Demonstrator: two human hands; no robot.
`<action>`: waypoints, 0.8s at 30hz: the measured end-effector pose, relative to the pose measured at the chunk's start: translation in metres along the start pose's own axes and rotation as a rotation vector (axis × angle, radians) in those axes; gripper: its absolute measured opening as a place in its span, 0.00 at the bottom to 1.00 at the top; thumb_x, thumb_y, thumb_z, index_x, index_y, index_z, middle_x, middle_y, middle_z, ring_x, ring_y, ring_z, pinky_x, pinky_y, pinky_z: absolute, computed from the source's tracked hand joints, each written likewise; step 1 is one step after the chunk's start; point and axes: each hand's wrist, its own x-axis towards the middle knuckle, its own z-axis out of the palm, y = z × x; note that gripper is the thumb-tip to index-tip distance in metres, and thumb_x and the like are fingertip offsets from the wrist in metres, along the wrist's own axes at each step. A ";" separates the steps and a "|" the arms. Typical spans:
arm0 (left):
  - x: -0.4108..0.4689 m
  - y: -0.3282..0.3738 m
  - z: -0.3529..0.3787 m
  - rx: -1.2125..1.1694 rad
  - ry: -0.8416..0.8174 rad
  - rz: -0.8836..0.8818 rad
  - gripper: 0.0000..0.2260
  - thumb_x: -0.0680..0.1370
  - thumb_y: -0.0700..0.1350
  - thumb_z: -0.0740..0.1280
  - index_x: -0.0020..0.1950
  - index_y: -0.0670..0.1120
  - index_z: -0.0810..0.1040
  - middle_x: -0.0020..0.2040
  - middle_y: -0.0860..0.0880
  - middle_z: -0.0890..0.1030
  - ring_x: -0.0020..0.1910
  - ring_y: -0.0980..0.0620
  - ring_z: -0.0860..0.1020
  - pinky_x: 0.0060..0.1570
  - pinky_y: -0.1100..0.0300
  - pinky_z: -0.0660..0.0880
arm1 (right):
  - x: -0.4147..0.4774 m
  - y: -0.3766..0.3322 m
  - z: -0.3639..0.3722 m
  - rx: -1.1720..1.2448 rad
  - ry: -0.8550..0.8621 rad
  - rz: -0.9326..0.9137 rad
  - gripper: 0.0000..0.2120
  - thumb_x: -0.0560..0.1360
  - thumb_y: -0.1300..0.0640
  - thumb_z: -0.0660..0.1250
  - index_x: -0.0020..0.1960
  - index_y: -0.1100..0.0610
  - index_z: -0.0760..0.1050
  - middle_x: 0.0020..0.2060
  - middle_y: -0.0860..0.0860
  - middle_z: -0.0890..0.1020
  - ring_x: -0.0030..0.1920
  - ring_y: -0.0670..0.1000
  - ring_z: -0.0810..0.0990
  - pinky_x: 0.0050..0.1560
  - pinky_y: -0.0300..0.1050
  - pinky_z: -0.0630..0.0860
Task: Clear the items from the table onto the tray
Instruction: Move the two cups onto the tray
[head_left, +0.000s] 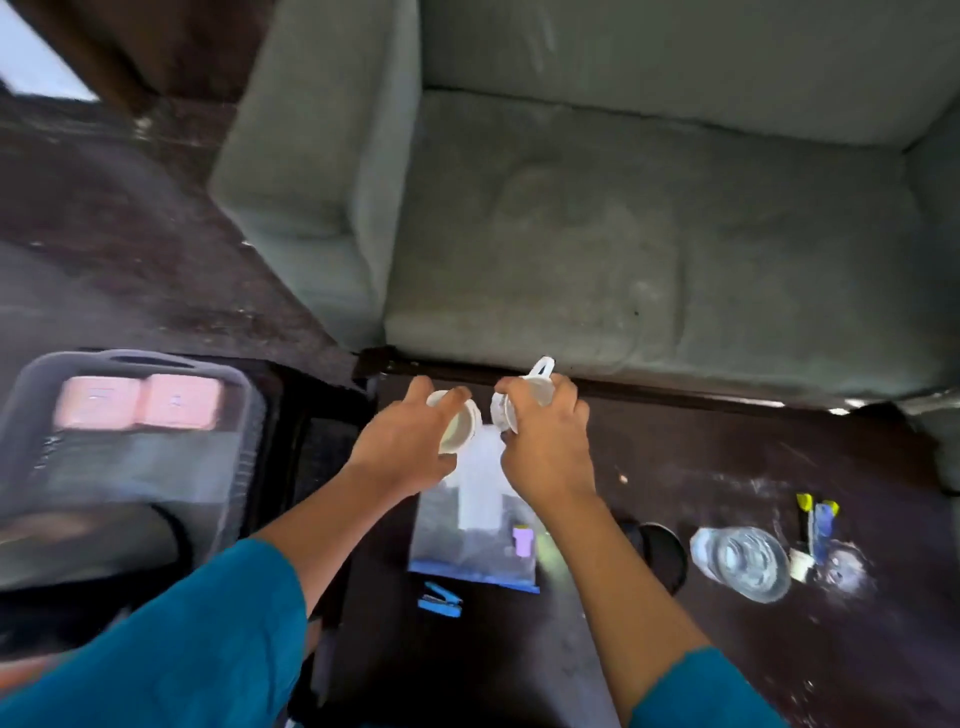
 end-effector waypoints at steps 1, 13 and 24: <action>-0.007 -0.013 -0.009 -0.007 0.024 -0.026 0.32 0.67 0.49 0.69 0.68 0.56 0.60 0.59 0.46 0.66 0.46 0.39 0.78 0.43 0.49 0.77 | 0.001 -0.018 0.003 -0.001 -0.006 -0.032 0.28 0.67 0.66 0.63 0.61 0.42 0.66 0.64 0.58 0.62 0.55 0.60 0.65 0.54 0.50 0.68; -0.097 -0.192 -0.092 -0.042 0.167 -0.250 0.31 0.66 0.47 0.71 0.67 0.54 0.64 0.60 0.45 0.69 0.55 0.38 0.76 0.47 0.47 0.76 | -0.012 -0.209 0.078 0.007 -0.126 -0.343 0.29 0.67 0.66 0.62 0.61 0.41 0.65 0.63 0.57 0.63 0.54 0.61 0.66 0.50 0.52 0.71; -0.125 -0.328 -0.107 0.008 -0.025 -0.345 0.35 0.63 0.49 0.75 0.68 0.55 0.64 0.65 0.46 0.69 0.58 0.41 0.76 0.53 0.48 0.75 | -0.011 -0.282 0.164 -0.157 -0.341 -0.581 0.32 0.68 0.67 0.65 0.67 0.46 0.62 0.68 0.54 0.62 0.63 0.63 0.63 0.58 0.56 0.70</action>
